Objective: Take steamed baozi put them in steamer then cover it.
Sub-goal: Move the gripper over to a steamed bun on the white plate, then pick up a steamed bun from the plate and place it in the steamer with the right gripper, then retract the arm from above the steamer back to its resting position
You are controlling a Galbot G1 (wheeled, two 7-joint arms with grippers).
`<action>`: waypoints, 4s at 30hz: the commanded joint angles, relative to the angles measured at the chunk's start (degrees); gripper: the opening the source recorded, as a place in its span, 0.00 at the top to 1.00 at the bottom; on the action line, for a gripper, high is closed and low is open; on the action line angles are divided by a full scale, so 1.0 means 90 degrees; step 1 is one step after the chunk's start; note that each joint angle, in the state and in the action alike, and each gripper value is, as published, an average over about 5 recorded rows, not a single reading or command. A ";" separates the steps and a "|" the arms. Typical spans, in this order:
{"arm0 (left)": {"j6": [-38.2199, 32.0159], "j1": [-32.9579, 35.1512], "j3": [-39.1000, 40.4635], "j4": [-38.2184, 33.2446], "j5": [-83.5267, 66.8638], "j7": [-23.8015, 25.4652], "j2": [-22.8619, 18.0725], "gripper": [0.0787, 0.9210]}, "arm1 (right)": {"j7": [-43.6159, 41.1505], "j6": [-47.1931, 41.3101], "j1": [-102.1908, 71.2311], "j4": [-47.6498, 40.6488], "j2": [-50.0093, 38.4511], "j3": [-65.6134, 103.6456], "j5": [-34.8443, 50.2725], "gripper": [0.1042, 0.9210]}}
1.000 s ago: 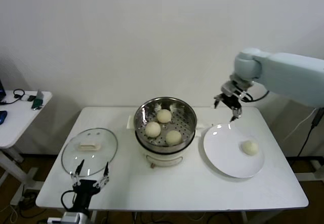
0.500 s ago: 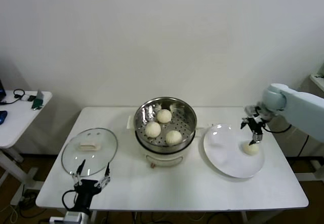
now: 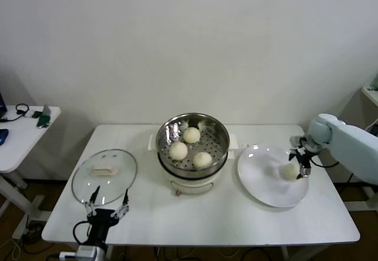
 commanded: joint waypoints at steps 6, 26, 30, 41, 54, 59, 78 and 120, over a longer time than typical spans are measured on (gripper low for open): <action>0.0013 0.0004 -0.0009 0.0000 0.0018 -0.0010 -0.0012 0.12 | -0.0067 0.0193 -0.0470 -0.0744 0.0459 0.0647 -0.0559 0.12; -0.0006 -0.0023 0.0045 -0.0048 0.0003 -0.0002 -0.0004 0.12 | -0.0027 -0.0565 0.1457 -0.0017 0.0098 -0.1203 0.2099 0.30; 0.0043 -0.0052 0.0133 -0.0090 -0.0144 0.0037 0.0032 0.12 | 0.0102 -0.0872 0.2638 0.0325 0.0207 -0.2329 0.3391 0.30; 0.0007 -0.0167 0.0483 -0.0084 -0.0040 0.0190 0.0061 0.12 | 0.0323 -0.1219 0.4954 0.0826 0.1610 -0.4529 0.5864 0.29; -0.0071 -0.0046 0.0468 -0.0137 -0.0107 0.0209 0.0106 0.12 | 0.0660 -0.1600 0.4781 0.1201 0.3104 -0.4820 0.6847 0.29; -0.0088 -0.0050 0.0460 -0.0120 -0.0117 0.0213 0.0115 0.12 | 0.0734 -0.1631 0.4467 0.1144 0.3359 -0.4892 0.6731 0.29; -0.0075 -0.0040 0.0424 -0.0111 -0.0151 0.0211 0.0151 0.12 | 0.0894 -0.1622 0.3339 0.0765 0.3541 -0.4772 0.5716 0.28; -0.0049 -0.0317 0.0248 -0.0067 0.0080 0.0126 0.0170 0.12 | 0.4297 0.0503 0.0443 0.3026 -0.1187 0.0928 0.5524 0.12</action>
